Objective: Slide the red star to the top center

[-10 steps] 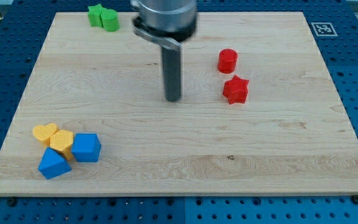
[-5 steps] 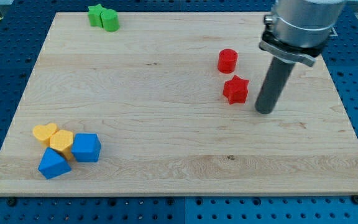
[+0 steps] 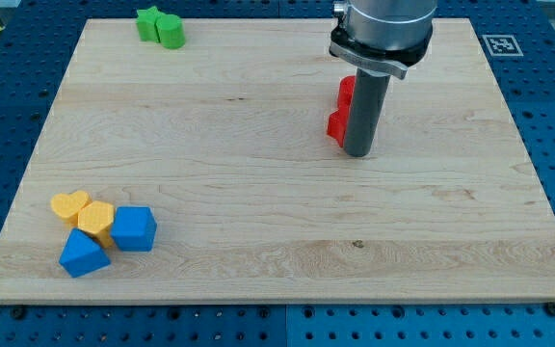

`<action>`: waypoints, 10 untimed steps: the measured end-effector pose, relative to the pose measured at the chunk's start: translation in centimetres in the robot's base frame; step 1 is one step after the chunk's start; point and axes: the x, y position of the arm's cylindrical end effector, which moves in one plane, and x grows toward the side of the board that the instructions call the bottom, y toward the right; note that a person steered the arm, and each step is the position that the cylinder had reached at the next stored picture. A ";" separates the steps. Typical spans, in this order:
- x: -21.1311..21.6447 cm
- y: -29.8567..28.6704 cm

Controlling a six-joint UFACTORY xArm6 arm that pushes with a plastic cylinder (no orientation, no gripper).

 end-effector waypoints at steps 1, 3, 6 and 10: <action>-0.4 0.1; -3.0 0.1; -9.5 -3.9; -17.4 -13.3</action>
